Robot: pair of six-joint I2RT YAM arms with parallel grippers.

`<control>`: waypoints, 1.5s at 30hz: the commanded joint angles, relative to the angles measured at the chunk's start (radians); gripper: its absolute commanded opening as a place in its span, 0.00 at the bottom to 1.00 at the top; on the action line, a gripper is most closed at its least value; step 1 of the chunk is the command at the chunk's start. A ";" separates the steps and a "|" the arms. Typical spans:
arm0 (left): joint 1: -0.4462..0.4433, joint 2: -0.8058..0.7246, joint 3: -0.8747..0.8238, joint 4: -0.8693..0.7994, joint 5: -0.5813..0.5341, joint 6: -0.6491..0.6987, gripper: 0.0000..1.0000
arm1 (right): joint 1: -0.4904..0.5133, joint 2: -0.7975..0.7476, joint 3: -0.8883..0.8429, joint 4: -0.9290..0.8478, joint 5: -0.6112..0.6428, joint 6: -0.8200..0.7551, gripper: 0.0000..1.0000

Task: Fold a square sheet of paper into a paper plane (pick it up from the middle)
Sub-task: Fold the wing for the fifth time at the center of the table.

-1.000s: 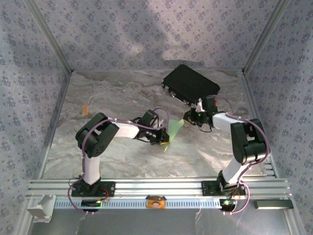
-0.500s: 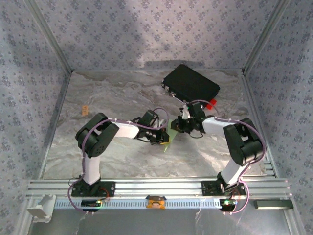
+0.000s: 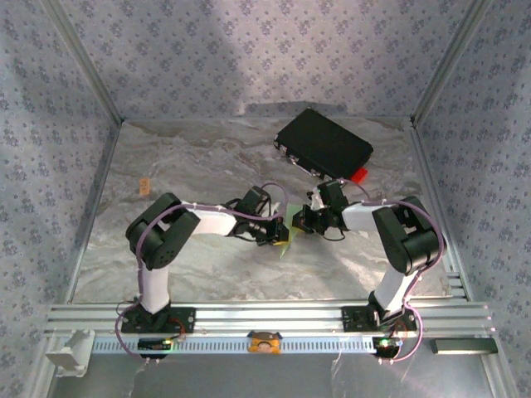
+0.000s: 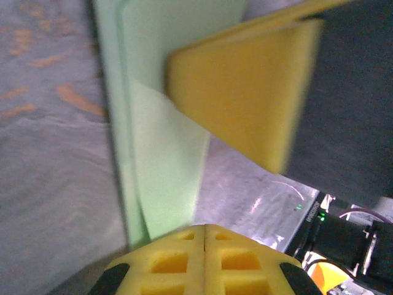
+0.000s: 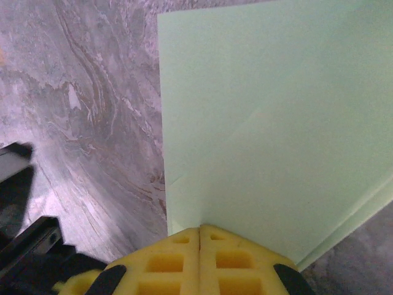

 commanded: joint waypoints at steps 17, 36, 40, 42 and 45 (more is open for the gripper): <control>-0.040 0.034 0.069 -0.152 0.010 0.079 0.04 | -0.012 0.025 -0.028 -0.021 0.047 -0.001 0.05; -0.022 -0.044 -0.068 -0.128 -0.021 0.067 0.03 | -0.028 0.018 -0.035 -0.046 0.060 -0.022 0.05; -0.021 -0.063 -0.109 -0.129 -0.021 0.058 0.03 | -0.030 0.020 -0.035 -0.046 0.058 -0.024 0.05; -0.022 -0.082 -0.133 -0.126 -0.025 0.055 0.03 | -0.031 0.021 -0.032 -0.046 0.058 -0.025 0.05; -0.022 -0.107 -0.162 -0.129 -0.030 0.053 0.03 | -0.033 0.018 -0.034 -0.046 0.058 -0.025 0.05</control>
